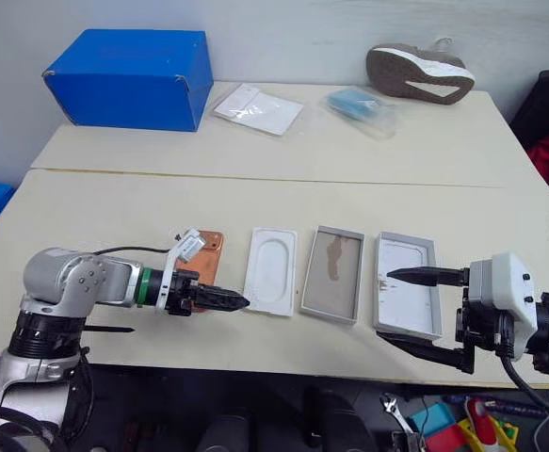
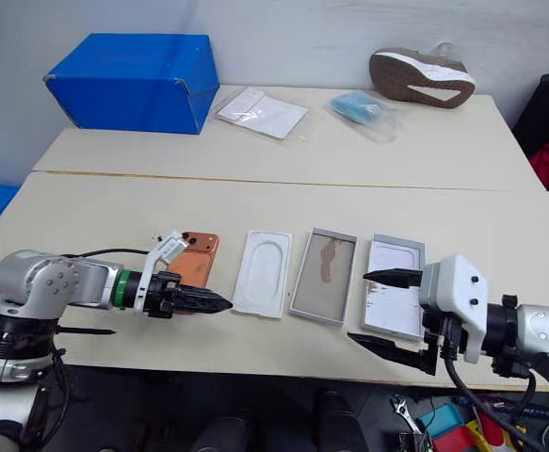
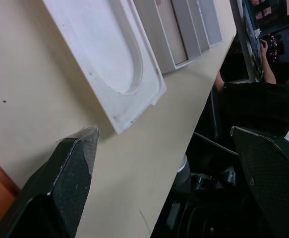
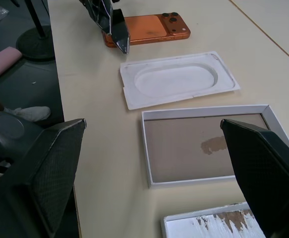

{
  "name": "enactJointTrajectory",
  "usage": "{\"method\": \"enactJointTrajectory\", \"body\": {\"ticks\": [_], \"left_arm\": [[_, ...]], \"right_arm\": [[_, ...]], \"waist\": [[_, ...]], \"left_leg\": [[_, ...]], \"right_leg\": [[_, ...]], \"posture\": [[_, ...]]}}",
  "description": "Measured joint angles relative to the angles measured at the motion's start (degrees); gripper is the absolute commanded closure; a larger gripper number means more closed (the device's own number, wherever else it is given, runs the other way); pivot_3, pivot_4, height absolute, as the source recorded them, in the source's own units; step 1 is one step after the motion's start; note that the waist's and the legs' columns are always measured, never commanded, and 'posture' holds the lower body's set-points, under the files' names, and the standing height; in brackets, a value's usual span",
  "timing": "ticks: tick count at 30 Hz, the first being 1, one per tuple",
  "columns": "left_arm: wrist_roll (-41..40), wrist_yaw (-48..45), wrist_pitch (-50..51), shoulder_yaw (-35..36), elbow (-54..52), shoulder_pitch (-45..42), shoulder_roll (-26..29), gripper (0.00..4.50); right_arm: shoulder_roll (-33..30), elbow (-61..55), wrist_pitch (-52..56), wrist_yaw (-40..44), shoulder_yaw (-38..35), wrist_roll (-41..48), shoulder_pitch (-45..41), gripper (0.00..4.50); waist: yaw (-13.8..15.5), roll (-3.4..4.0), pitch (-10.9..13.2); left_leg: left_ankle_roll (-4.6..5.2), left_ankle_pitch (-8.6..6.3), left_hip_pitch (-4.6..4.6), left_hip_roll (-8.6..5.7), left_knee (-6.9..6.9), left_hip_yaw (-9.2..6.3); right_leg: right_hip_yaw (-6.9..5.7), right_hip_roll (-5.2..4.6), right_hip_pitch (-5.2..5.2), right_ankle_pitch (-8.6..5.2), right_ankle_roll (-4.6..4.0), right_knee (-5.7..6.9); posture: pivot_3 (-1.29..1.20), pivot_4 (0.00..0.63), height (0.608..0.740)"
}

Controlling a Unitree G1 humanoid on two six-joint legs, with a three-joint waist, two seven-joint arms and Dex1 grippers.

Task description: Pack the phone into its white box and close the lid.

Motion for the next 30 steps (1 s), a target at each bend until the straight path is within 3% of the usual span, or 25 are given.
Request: {"method": "enactJointTrajectory", "body": {"ticks": [3, 7, 9, 19, 29, 30], "left_arm": [[1.34, 1.75, 0.92, -0.73, 2.83, -1.13, -1.7, 0.01], [1.58, 2.94, 2.51, 0.17, 6.67, -3.64, -4.83, 0.76], [1.05, 2.94, 3.06, -0.27, 9.19, -3.87, -5.5, 1.37], [1.25, 3.16, 3.35, -1.92, 12.85, -5.28, -7.96, 1.37], [1.95, 3.68, 3.29, 0.31, 13.44, -4.8, -9.34, 4.33], [1.96, 3.71, 3.28, 1.11, 13.48, -4.83, -9.88, 4.46]], "right_arm": [[0.93, -1.12, -0.16, -0.58, 0.0, -0.04, 1.39, 0.05], [1.49, -1.45, -0.5, -1.42, -0.13, -0.68, 2.65, 0.0], [1.83, -1.94, -1.18, -1.99, -0.16, -1.17, 3.63, 0.0], [2.28, -2.66, -2.49, -2.94, -0.15, -2.27, 4.71, 0.0], [2.28, -2.66, -2.74, -3.23, -0.14, -2.77, 5.37, 0.0], [2.28, -2.65, -2.75, -3.25, -0.14, -3.17, 5.47, 0.0]], "waist": [[0.06, -0.06, 0.01], [0.22, -0.08, 0.0], [0.13, -0.12, 0.0], [0.15, -0.13, 0.0], [0.13, -0.14, -0.02], [0.14, -0.11, -0.03]], "left_leg": [[-0.1, 0.06, 0.01, 0.0, 0.01, -0.03], [-0.12, 0.1, -0.01, -0.03, 0.14, -0.11], [-0.14, 0.1, -0.02, -0.02, 0.15, -0.13], [-0.16, 0.11, -0.02, -0.02, 0.23, -0.18], [-0.18, 0.11, -0.01, -0.02, 0.29, -0.21], [-0.18, 0.11, 0.0, -0.02, 0.32, -0.21]], "right_leg": [[-0.02, 0.0, 0.0, 0.0, 0.0, 0.05], [-0.07, -0.02, 0.02, 0.0, 0.0, 0.14], [-0.09, -0.02, 0.01, 0.0, 0.0, 0.16], [-0.11, -0.04, 0.03, 0.0, 0.0, 0.21], [-0.14, -0.04, 0.04, 0.0, 0.0, 0.21], [-0.14, -0.05, 0.06, 0.0, 0.0, 0.2]], "posture": [[0.0, 0.15, 0.74], [0.0, 0.15, 0.74], [0.0, 0.15, 0.74], [0.0, 0.15, 0.74], [0.0, 0.15, 0.74], [0.0, 0.15, 0.74]]}}
